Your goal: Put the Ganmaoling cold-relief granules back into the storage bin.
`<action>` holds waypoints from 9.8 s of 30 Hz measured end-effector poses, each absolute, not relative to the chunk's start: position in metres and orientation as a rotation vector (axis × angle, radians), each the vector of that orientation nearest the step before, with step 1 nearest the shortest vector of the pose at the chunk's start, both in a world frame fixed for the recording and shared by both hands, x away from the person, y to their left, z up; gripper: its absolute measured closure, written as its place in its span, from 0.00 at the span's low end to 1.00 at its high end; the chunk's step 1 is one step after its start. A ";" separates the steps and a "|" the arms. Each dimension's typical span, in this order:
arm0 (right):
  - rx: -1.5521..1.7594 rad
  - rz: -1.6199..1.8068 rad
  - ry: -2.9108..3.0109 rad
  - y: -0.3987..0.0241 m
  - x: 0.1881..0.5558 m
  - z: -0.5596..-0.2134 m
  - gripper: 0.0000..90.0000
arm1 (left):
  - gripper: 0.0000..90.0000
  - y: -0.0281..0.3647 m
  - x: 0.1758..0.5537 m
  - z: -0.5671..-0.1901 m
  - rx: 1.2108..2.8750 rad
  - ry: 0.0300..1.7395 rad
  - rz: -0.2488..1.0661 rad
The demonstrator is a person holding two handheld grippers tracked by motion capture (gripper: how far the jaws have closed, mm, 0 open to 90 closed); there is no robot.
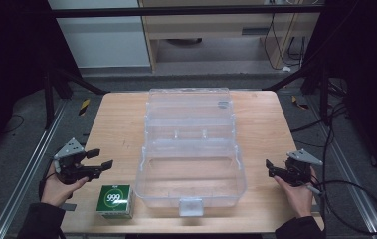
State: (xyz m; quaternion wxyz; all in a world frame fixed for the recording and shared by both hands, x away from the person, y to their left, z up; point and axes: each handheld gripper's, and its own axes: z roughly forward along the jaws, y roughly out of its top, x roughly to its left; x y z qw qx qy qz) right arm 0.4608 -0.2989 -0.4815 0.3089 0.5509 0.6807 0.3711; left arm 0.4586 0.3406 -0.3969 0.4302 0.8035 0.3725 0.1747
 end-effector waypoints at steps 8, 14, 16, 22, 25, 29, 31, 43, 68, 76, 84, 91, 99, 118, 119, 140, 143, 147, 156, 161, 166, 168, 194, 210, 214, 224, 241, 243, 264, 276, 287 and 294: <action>1.450 0.979 1.806 -0.299 0.460 -0.481 0.11 | 0.27 0.343 0.455 -0.380 2.085 0.849 0.407; 1.440 0.976 1.815 -0.298 0.460 -0.481 0.10 | 0.24 0.339 0.452 -0.371 2.158 0.784 0.384; 1.440 0.972 1.818 -0.298 0.459 -0.481 0.10 | 0.23 0.337 0.451 -0.369 2.183 0.761 0.377; 1.433 0.969 1.828 -0.298 0.459 -0.481 0.09 | 0.20 0.332 0.448 -0.364 2.228 0.699 0.360; 1.428 0.965 1.828 -0.298 0.459 -0.481 0.09 | 0.19 0.330 0.446 -0.361 2.267 0.644 0.338; 1.430 0.967 1.831 -0.298 0.459 -0.481 0.09 | 0.19 0.326 0.442 -0.359 2.321 0.582 0.315; 1.430 0.967 1.832 -0.297 0.459 -0.481 0.09 | 0.19 0.326 0.441 -0.358 2.333 0.568 0.311; 1.424 0.962 1.839 -0.297 0.459 -0.482 0.08 | 0.11 0.316 0.436 -0.361 2.440 0.455 0.241; 1.429 0.949 1.854 -0.297 0.460 -0.484 0.07 | 0.09 0.298 0.431 -0.379 2.641 0.208 0.205; 1.432 0.945 1.855 -0.297 0.460 -0.484 0.07 | 0.09 0.295 0.431 -0.386 2.671 0.181 0.197; 1.434 0.940 1.859 -0.297 0.460 -0.485 0.06 | 0.08 0.291 0.429 -0.398 2.700 0.181 0.164; 1.437 0.939 1.864 -0.297 0.460 -0.485 0.06 | 0.08 0.289 0.429 -0.402 2.705 0.145 0.173; 1.439 0.931 1.868 -0.297 0.461 -0.486 0.05 | 0.08 0.288 0.428 -0.406 2.720 0.142 0.153; 1.435 0.916 1.881 -0.297 0.461 -0.487 0.05 | 0.08 0.281 0.435 -0.431 2.754 0.118 0.082; 1.438 0.915 1.881 -0.296 0.462 -0.487 0.05 | 0.08 0.280 0.435 -0.432 2.749 0.123 0.074; 1.433 0.914 1.894 -0.296 0.462 -0.488 0.05 | 0.15 0.279 0.438 -0.426 2.783 0.140 0.041; 1.433 0.915 1.894 -0.296 0.462 -0.488 0.05 | 0.15 0.280 0.439 -0.418 2.777 0.143 0.057; 1.436 0.919 1.893 -0.296 0.462 -0.487 0.05 | 0.15 0.279 0.438 -0.401 2.756 0.146 0.075; 1.433 0.920 1.892 -0.297 0.462 -0.487 0.05 | 0.16 0.281 0.436 -0.372 2.737 0.150 0.120; 1.435 0.921 1.893 -0.296 0.462 -0.487 0.05 | 0.16 0.281 0.437 -0.356 2.719 0.151 0.134; 1.432 0.921 1.893 -0.296 0.462 -0.487 0.05 | 0.16 0.276 0.440 -0.342 2.718 0.145 0.145; 1.427 0.921 1.892 -0.297 0.462 -0.487 0.05 | 0.16 0.275 0.441 -0.338 2.713 0.145 0.146; 1.428 0.919 1.895 -0.296 0.462 -0.487 0.05 | 0.16 0.245 0.458 -0.304 2.684 0.098 0.183; 1.426 0.920 1.895 -0.296 0.462 -0.487 0.05 | 0.16 0.206 0.466 -0.299 2.664 0.019 0.171; 1.425 0.921 1.894 -0.297 0.462 -0.487 0.05 | 0.16 0.201 0.467 -0.299 2.669 0.003 0.170; 1.424 0.922 1.895 -0.297 0.462 -0.487 0.05 | 0.16 0.185 0.472 -0.302 2.666 -0.017 0.167; 1.424 0.924 1.896 -0.297 0.462 -0.487 0.05 | 0.16 0.165 0.478 -0.317 2.694 -0.050 0.159; 1.423 0.923 1.897 -0.297 0.462 -0.487 0.05 | 0.16 0.163 0.479 -0.321 2.697 -0.048 0.143; 1.426 0.920 1.901 -0.296 0.463 -0.488 0.05 | 0.16 0.156 0.485 -0.352 2.736 -0.036 0.096; 1.424 0.916 1.906 -0.296 0.463 -0.488 0.05 | 0.16 0.154 0.488 -0.373 2.752 -0.016 0.057; 1.425 0.916 1.909 -0.295 0.463 -0.488 0.04 | 0.15 0.156 0.491 -0.391 2.761 0.020 0.040; 1.424 0.915 1.911 -0.295 0.463 -0.488 0.04 | 0.15 0.157 0.490 -0.393 2.771 0.008 0.053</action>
